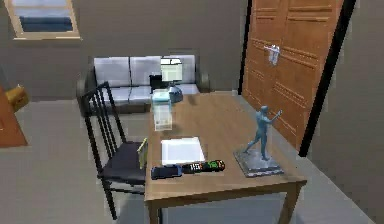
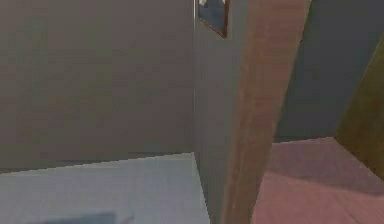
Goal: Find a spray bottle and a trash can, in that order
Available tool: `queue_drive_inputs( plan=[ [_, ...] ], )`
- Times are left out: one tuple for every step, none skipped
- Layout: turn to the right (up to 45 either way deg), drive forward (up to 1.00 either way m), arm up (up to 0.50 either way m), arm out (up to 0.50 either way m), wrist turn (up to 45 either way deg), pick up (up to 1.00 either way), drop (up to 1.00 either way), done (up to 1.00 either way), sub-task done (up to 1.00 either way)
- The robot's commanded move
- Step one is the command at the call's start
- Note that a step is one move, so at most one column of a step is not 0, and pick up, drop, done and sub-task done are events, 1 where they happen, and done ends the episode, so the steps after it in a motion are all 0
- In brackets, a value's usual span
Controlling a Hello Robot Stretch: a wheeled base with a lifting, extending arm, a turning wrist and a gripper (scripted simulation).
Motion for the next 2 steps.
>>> queue_drive_inputs(
  plan=[
    [-45.0, 0.0, 0.0, 0.0, 0.0, 0.0, 0.0, 0.0, 0.0],
    [-9.0, 0.0, 0.0, 0.0, 0.0, 0.0, 0.0, 0.0, 0.0]
  ],
)
